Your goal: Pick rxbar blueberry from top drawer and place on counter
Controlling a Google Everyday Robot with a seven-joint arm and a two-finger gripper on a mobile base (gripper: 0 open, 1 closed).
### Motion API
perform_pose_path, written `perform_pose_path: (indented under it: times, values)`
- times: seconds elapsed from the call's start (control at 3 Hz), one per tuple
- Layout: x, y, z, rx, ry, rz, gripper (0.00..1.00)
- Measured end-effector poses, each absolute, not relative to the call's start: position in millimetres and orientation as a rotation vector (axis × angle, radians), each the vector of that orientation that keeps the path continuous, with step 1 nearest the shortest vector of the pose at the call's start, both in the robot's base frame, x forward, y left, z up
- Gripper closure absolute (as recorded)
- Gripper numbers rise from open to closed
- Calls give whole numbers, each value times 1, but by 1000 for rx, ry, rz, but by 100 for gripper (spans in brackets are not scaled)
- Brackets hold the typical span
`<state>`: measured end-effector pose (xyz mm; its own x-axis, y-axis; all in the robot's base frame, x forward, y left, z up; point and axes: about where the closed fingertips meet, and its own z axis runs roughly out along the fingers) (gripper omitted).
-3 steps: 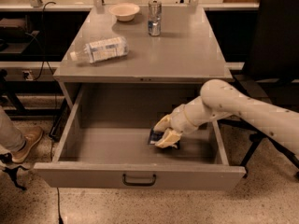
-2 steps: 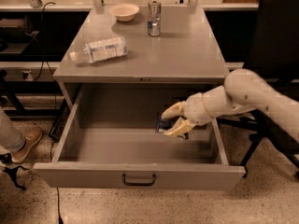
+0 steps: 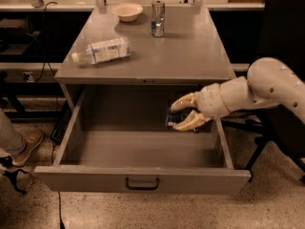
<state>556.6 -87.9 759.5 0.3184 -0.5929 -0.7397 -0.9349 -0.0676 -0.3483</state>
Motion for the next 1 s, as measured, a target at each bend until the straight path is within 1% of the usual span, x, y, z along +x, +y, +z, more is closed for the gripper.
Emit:
perform_pose_path:
  times: [0.33, 0.67, 1.0]
  values:
    - [560, -91, 772, -1761, 1357, 479, 100]
    - [572, -113, 828, -1768, 1286, 338, 100]
    - [600, -127, 891, -1750, 1258, 191, 100]
